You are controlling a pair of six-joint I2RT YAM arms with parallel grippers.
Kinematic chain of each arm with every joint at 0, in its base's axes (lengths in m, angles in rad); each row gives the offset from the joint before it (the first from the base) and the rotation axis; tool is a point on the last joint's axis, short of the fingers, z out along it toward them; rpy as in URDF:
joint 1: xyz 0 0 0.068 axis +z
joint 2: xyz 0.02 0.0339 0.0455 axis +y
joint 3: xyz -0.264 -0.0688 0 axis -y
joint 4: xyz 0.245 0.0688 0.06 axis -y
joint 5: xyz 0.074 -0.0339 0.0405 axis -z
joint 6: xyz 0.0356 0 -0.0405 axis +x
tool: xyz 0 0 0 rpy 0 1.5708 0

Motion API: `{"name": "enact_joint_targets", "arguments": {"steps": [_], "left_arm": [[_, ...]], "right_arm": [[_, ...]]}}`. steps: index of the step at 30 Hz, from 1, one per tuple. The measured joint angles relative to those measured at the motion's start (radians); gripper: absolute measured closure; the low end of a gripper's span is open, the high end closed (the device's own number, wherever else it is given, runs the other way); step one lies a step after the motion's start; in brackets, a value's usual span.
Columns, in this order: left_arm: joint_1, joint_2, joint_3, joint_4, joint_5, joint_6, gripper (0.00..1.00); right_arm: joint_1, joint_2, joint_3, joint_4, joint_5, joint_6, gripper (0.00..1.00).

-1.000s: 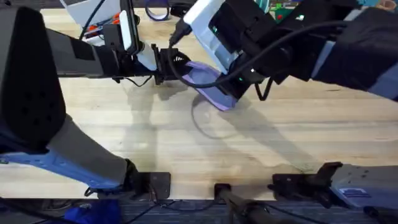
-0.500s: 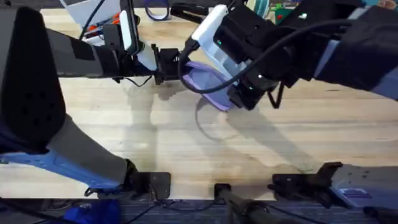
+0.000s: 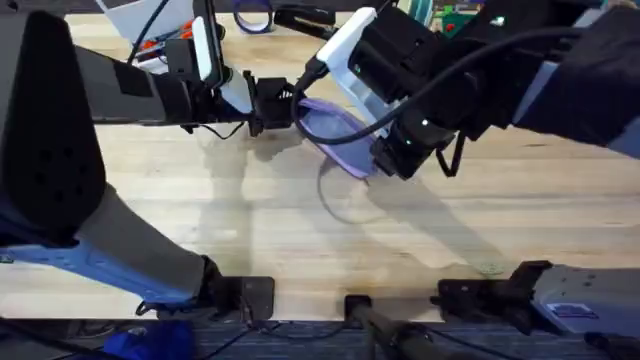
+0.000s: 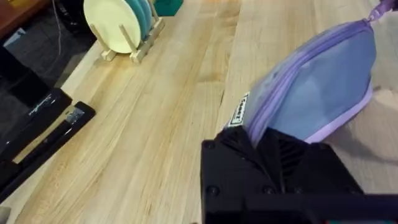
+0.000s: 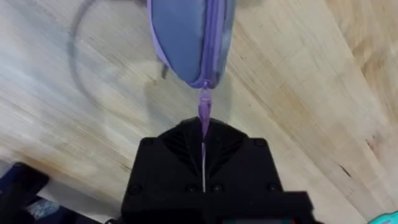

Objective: Unzip the bag, pick up the pens from the table one at a time and place them inside, then zip the bag closed.

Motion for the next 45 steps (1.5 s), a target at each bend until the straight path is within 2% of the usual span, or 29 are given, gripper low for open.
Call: {"name": "enact_joint_targets", "arguments": {"steps": [6,19,25,45], "left_arm": [[0.0,0.0,0.0,0.001,-0.007,0.0,0.958],[0.0,0.0,0.0,-0.004,-0.004,0.0,0.958],[0.0,0.0,-0.001,-0.004,-0.003,0.0,0.958],[-0.001,0.0,-0.001,-0.012,-0.008,0.0,0.958]], "right_arm": [[-0.018,0.0,-0.039,0.098,-0.033,0.024,0.969],[-0.024,-0.003,-0.303,0.414,-0.039,0.196,0.968],[-0.026,-0.049,-0.404,0.541,-0.035,0.252,0.968],[-0.026,-0.069,-0.48,0.665,-0.016,0.283,0.97]]}}
